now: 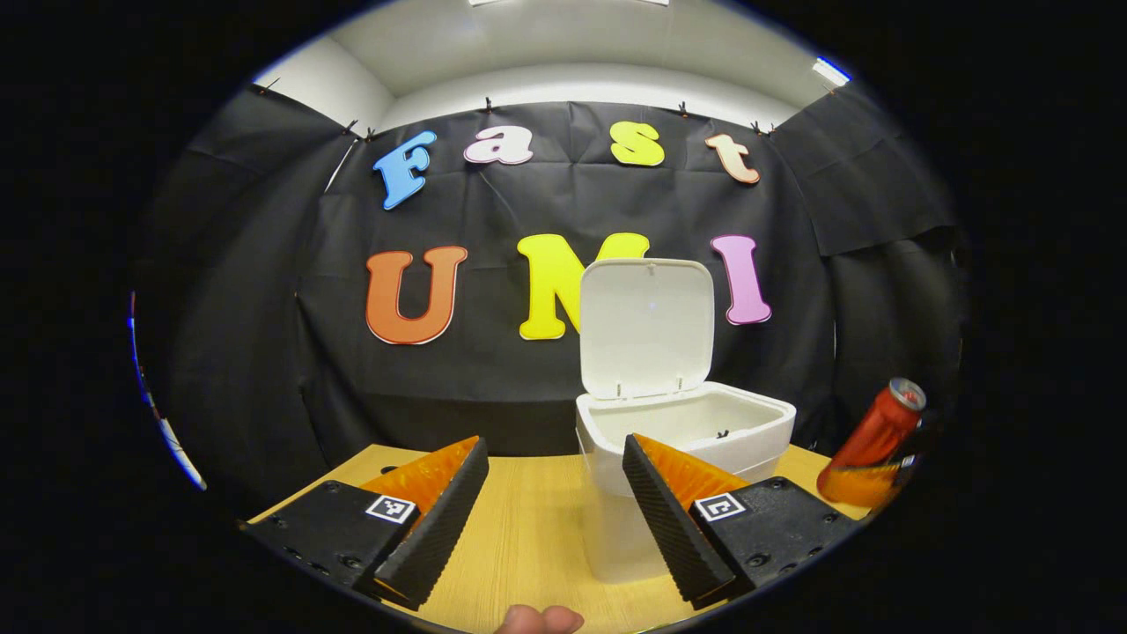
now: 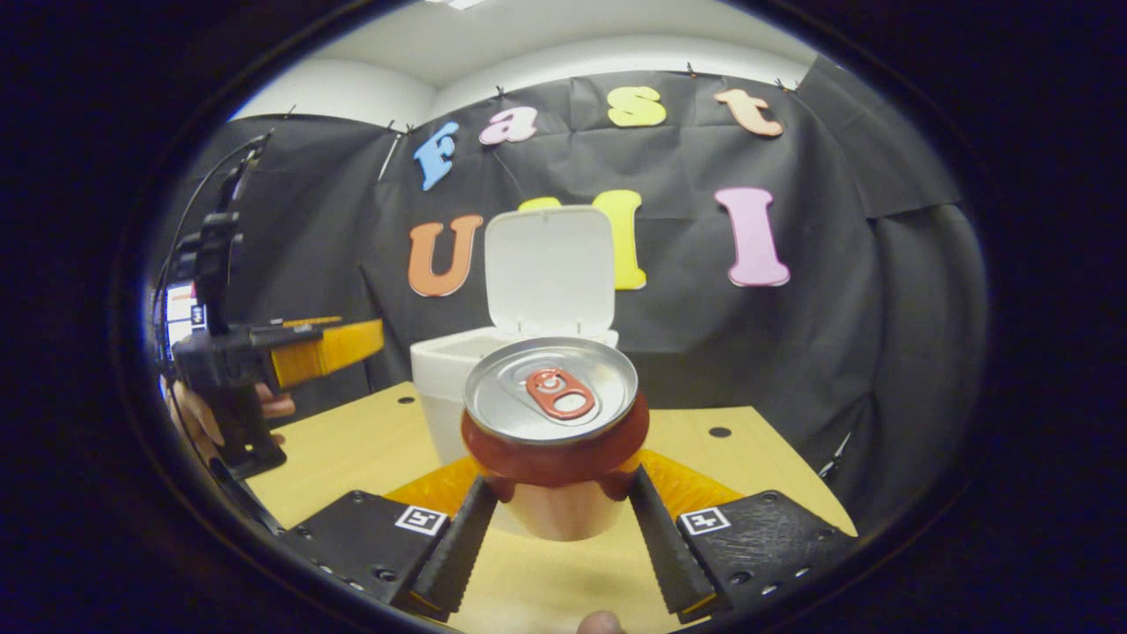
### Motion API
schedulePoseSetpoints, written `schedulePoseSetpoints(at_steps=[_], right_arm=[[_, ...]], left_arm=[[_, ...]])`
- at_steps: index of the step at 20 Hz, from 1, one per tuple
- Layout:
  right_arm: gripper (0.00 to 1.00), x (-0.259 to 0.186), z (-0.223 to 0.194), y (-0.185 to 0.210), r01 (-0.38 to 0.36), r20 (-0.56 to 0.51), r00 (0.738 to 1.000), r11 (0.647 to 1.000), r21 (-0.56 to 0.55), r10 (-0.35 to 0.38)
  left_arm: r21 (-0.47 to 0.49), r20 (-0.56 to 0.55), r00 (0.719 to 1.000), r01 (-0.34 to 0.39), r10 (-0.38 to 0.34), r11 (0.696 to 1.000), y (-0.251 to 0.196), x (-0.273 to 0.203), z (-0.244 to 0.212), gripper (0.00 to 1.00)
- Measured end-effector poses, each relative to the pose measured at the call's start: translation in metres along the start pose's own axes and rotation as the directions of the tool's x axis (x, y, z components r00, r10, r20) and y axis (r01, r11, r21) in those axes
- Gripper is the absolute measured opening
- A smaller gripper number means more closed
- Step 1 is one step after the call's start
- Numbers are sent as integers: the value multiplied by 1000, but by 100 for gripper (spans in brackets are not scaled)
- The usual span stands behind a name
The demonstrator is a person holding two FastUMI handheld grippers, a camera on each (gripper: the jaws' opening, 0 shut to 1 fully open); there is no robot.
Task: Press the lid of the desktop garbage bin to open it, pick up the crumpled paper on the desktop and throw it into the bin, then pick up the pop can on the desktop and drop it into the bin, and finally close the garbage bin lid.
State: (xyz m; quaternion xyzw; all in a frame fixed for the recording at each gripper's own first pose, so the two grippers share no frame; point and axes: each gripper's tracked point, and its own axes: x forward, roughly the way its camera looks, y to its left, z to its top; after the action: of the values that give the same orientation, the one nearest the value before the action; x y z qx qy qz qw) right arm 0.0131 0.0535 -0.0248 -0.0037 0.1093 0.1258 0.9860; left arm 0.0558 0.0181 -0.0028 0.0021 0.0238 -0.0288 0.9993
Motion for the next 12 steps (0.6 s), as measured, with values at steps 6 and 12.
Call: schedulePoseSetpoints(at_steps=[6,12], right_arm=[[80,53,87,10,-32,38,999,999,-35,33],[81,114,95,14,-29,-56,998,998,-54,26]], left_arm=[[-29,-10,1000,-22,22,999,18,-19,1,99],[-47,-2,999,-45,45,998,34,-26,20,99]])
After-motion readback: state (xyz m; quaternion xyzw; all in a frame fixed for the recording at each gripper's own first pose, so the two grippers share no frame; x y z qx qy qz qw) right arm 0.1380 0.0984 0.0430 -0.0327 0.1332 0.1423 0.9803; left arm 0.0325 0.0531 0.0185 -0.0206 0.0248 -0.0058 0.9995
